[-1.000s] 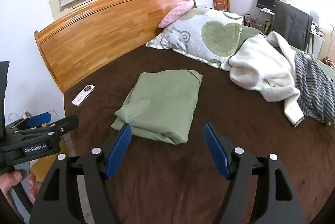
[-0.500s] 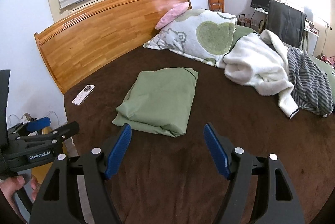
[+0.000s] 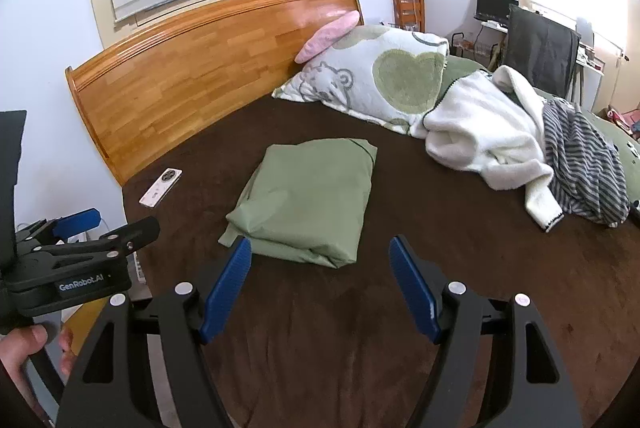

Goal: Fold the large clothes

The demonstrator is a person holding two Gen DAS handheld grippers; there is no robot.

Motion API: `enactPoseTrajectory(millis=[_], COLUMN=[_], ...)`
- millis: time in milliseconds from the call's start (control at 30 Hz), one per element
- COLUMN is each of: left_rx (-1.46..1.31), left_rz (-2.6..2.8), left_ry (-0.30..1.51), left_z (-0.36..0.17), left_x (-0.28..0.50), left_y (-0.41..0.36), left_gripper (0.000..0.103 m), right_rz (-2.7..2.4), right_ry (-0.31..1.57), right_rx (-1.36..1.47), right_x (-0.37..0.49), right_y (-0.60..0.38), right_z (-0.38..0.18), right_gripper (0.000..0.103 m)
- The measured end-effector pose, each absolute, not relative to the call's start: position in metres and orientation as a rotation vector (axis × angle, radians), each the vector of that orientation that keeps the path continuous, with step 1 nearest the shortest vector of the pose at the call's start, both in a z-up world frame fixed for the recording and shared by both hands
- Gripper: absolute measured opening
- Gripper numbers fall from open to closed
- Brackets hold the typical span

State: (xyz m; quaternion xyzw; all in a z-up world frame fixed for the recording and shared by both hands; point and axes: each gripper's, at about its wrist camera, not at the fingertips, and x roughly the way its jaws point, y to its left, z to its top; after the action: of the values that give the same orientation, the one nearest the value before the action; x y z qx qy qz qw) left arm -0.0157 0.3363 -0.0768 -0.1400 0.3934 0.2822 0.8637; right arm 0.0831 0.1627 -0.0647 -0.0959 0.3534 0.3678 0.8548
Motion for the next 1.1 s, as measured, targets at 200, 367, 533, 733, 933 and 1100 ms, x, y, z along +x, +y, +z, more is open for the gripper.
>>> enactPoseTrajectory(millis=[200, 367, 533, 733, 933, 1100], left_rx=[-0.308, -0.325, -0.289, -0.304, -0.301, -0.301], left_rz=[0.584, 0.590, 0.584, 0.579, 0.585, 0.586], left_ry=[0.842, 0.842, 0.852, 0.824, 0.825, 0.828], left_z=[-0.072, -0.070, -0.071, -0.067, -0.066, -0.067], left_x=[-0.022, -0.020, -0.015, -0.014, -0.011, -0.009], left_y=[0.326, 0.326, 0.321, 0.318, 0.318, 0.319], left_gripper=[0.097, 0.096, 0.097, 0.096, 0.096, 0.097], right_rz=[0.777, 0.782, 0.783, 0.773, 0.776, 0.776], right_ry=[0.758, 0.762, 0.758, 0.767, 0.769, 0.772], right_rx=[-0.220, -0.215, -0.210, -0.188, -0.192, -0.193], right_x=[0.078, 0.077, 0.078, 0.084, 0.085, 0.086], right_y=[0.155, 0.154, 0.153, 0.152, 0.152, 0.152], right_z=[-0.057, -0.053, -0.051, -0.050, -0.050, -0.050], right_gripper=[0.071, 0.071, 0.071, 0.071, 0.071, 0.071])
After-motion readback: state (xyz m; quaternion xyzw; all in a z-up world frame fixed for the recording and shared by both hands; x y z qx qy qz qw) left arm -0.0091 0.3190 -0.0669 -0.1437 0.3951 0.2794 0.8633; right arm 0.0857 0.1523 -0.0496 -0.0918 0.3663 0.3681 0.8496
